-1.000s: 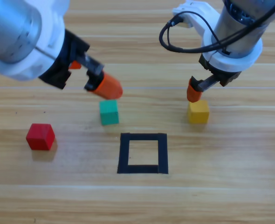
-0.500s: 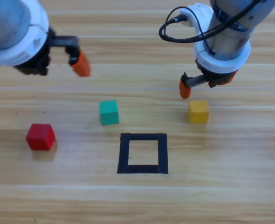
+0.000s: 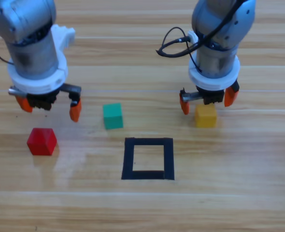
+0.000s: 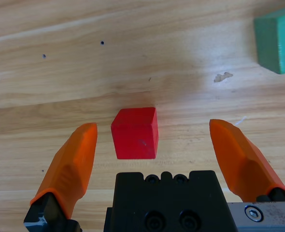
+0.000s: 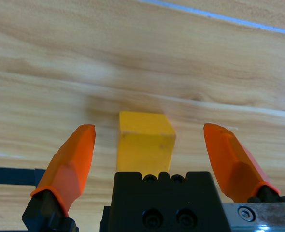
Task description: Stack the blocks in the rectangular block: red at the bottom, yellow in the middle, green on top
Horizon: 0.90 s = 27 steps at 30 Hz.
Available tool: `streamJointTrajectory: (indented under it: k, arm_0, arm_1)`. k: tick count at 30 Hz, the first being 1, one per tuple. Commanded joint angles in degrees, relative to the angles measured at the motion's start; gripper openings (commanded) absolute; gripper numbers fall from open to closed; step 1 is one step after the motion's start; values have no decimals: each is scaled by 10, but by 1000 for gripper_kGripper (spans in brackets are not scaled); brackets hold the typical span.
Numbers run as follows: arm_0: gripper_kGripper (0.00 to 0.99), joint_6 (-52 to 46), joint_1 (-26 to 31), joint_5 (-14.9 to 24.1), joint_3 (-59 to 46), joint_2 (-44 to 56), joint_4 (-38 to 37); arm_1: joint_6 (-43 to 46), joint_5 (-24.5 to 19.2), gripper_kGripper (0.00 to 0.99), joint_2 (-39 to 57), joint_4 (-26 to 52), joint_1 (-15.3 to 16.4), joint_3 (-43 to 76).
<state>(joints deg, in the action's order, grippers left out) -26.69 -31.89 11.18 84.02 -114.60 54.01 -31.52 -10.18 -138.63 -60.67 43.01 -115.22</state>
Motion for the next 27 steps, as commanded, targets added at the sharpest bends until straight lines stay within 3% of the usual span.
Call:
streamJointTrajectory:
  k: [1,8,12,16,20,21,24,27]
  arm_0:
    - [989,8,17,-10,-16,-37,4]
    - [990,16,53,-26,-28,-26,4]
    - [990,11,74,-46,-35,-22,2]
    - [990,8,84,-72,-75,-12,-30]
    - [990,-3,85,-92,-112,-6,-62]
    - [990,-6,84,-94,-120,-4,-68]
    - [989,-10,84,-94,-133,-4,-81]
    - [962,-13,84,-94,-135,-6,-90]
  arm_1:
    - [-16,13,989,-61,-16,-19,-15]
    - [-53,93,974,-81,-16,-48,-16]
    - [-72,104,864,-81,-17,-50,-9]
    - [-73,104,672,-79,-18,-50,-9]
    - [-69,104,183,-63,-20,-50,0]
    - [-69,104,104,-56,-22,-50,3]
    - [-69,110,0,-31,-40,-50,3]
    - [-65,113,0,13,-52,-50,18]
